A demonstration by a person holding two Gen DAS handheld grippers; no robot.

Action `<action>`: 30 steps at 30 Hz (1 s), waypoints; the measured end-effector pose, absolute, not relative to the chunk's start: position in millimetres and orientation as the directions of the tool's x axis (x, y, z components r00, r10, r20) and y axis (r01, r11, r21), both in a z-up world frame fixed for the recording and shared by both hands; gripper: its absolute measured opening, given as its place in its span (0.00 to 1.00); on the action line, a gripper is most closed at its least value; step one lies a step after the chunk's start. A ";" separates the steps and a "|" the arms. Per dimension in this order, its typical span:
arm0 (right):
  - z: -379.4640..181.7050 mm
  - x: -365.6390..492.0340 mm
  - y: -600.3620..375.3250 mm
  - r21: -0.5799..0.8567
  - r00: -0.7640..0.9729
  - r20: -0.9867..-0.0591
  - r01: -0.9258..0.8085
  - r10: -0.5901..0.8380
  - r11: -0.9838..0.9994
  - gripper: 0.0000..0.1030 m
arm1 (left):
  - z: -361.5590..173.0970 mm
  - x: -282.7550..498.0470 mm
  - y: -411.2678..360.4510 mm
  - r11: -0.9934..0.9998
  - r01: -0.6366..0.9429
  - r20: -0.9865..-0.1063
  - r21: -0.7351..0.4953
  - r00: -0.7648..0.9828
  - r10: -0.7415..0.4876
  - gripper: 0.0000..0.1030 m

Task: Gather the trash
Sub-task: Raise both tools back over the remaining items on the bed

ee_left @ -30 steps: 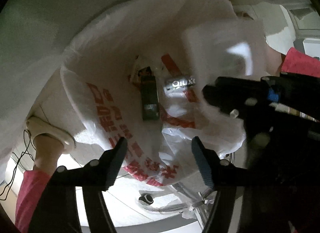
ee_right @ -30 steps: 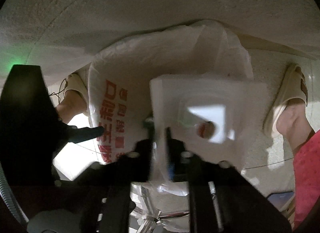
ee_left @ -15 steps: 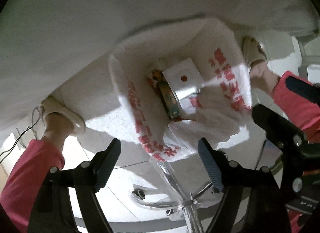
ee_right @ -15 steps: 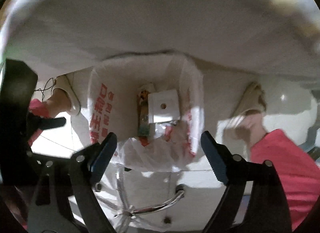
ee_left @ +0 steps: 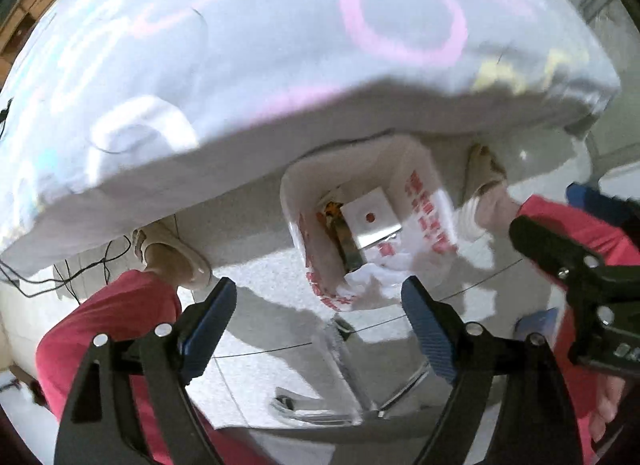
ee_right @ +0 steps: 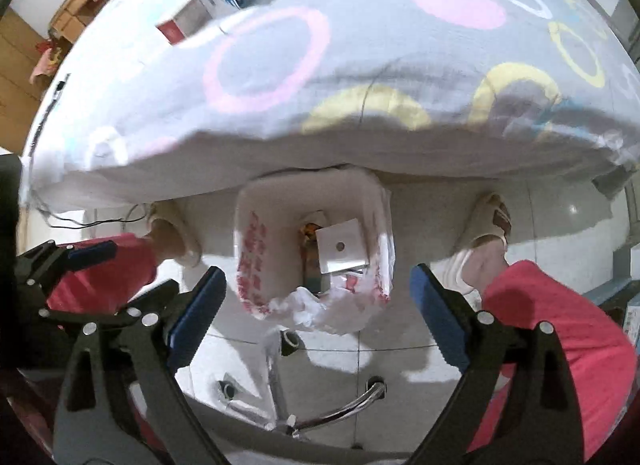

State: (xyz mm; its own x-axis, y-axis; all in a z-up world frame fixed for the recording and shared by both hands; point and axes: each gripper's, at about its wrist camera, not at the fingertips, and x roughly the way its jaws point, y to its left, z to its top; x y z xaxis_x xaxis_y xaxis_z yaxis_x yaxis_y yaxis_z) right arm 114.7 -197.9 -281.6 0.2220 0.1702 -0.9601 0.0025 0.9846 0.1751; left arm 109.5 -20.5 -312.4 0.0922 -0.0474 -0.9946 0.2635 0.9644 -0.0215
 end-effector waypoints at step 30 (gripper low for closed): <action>-15.4 279.1 -189.8 -0.035 0.435 -0.880 -0.458 0.190 0.888 0.89 | -135.4 237.1 2.7 0.834 0.544 -0.987 0.092 0.160 0.005 0.80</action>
